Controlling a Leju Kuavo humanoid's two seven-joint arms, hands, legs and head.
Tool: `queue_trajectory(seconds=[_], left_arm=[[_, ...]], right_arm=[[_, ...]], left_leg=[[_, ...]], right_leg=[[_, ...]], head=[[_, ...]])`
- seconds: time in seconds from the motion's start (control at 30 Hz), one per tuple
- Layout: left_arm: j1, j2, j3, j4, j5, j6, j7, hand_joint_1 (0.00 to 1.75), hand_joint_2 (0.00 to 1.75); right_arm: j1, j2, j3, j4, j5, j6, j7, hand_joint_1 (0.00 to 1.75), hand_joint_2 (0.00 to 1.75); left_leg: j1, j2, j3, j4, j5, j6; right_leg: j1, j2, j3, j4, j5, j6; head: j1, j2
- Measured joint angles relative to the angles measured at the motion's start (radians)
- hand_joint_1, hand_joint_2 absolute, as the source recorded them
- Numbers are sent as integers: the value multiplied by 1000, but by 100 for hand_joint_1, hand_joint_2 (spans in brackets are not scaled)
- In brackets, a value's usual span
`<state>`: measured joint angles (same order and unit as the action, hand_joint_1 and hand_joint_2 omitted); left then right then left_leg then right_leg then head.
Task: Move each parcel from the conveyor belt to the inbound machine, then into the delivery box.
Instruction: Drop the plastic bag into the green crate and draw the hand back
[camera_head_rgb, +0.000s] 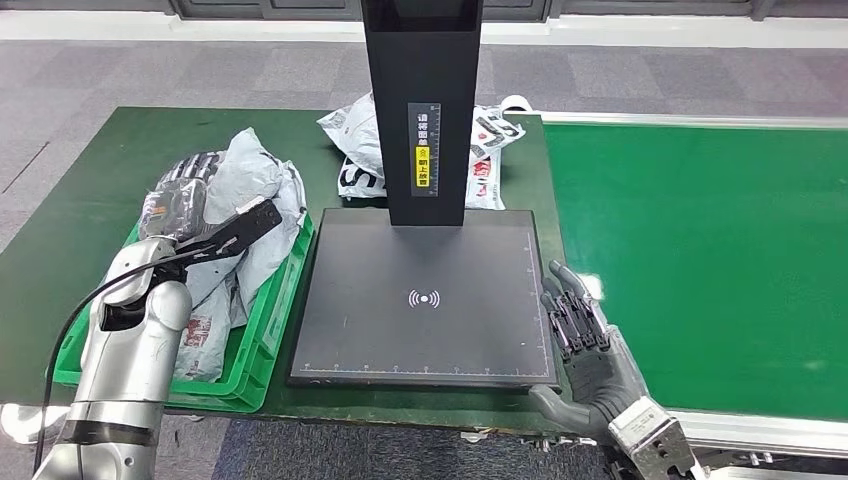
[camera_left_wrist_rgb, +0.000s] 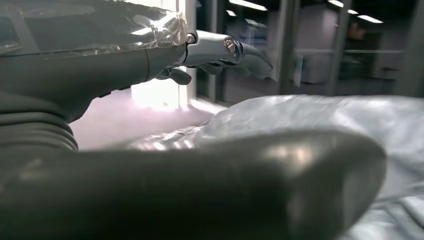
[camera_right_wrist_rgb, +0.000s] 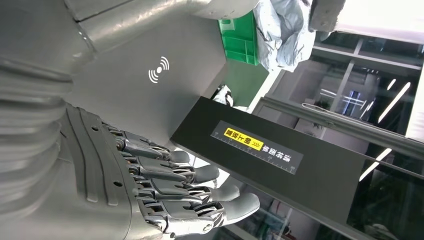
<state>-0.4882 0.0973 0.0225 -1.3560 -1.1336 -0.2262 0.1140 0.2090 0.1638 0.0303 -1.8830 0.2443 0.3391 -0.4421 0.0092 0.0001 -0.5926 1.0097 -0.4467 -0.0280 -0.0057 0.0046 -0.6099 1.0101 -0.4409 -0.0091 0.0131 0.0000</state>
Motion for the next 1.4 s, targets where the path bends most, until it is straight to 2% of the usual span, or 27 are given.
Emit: queue_trajectory(seconds=[0.23, 0.3, 0.43, 0.53, 0.6, 0.67, 0.8, 1.03, 1.27, 1.4], left_arm=[[0, -11, 0, -33, 201, -5, -70, 0, 0], [-2, -15, 3, -43, 384, -29, -134, 0, 0], [-1, -17, 36, -86, 954, -164, -278, 0, 0], [13, -28, 69, -137, 1273, -234, -309, 0, 0], [27, -42, 78, -158, 1361, -237, -299, 0, 87], [39, -59, 78, -164, 1379, -220, -295, 0, 175], [81, -103, 30, -164, 1298, -188, -327, 0, 175], [225, -194, -186, -116, 1221, -137, -401, 0, 175], [336, -280, -294, -21, 1215, -109, -371, 0, 175], [372, -308, -323, 38, 1181, -83, -371, 0, 175]], right_arm=[[2, 1, -17, 0, 1, -6, 6, 0, 175], [1, 1, -18, 0, 1, -11, 9, 0, 175], [-8, -1, -19, 13, -8, -11, 15, 0, 175], [-26, -4, -19, 30, -11, -13, 20, 0, 175], [-35, -4, -19, 37, -8, -16, 27, 0, 175], [-44, -4, -19, 40, -3, -21, 38, 0, 175], [-52, -4, -20, 45, 13, -33, 56, 0, 175], [-53, -2, -35, 74, 49, -91, 89, 0, 175], [-57, 21, -74, 122, 43, -295, 208, 0, 175], [-58, 24, -87, 159, 52, -347, 249, 0, 175]], left_leg=[[0, 0, 0, 0, 0, 0], [0, 0, 0, 0, 0, 0], [0, 2, 0, 0, 0, 0], [0, 2, 0, 0, 0, 0], [0, 0, 0, 0, 0, 0], [0, 0, 0, 0, 0, 0], [-1, 0, 1, 0, 0, 1], [-4, 0, 1, 0, -2, 4], [-4, 0, 0, 0, -4, 4], [-4, 0, 1, 0, -4, 4]], right_leg=[[0, 0, 0, 0, 0, 0], [0, 0, 0, 0, 0, 0], [0, 1, 0, 0, 0, 0], [0, 1, 0, 0, 0, 0], [0, 0, 1, 0, 0, 0], [0, -1, 1, 0, 0, 0], [-1, -1, 1, 0, 0, 0], [-3, 0, 1, 0, -1, 2], [-5, -1, 1, 0, -3, 4], [-5, 0, 1, 0, -3, 4]], head=[[0, 0], [0, 0], [0, 0], [0, 0], [0, 0], [0, 0], [0, 0], [0, 0], [0, 0], [0, 0]])
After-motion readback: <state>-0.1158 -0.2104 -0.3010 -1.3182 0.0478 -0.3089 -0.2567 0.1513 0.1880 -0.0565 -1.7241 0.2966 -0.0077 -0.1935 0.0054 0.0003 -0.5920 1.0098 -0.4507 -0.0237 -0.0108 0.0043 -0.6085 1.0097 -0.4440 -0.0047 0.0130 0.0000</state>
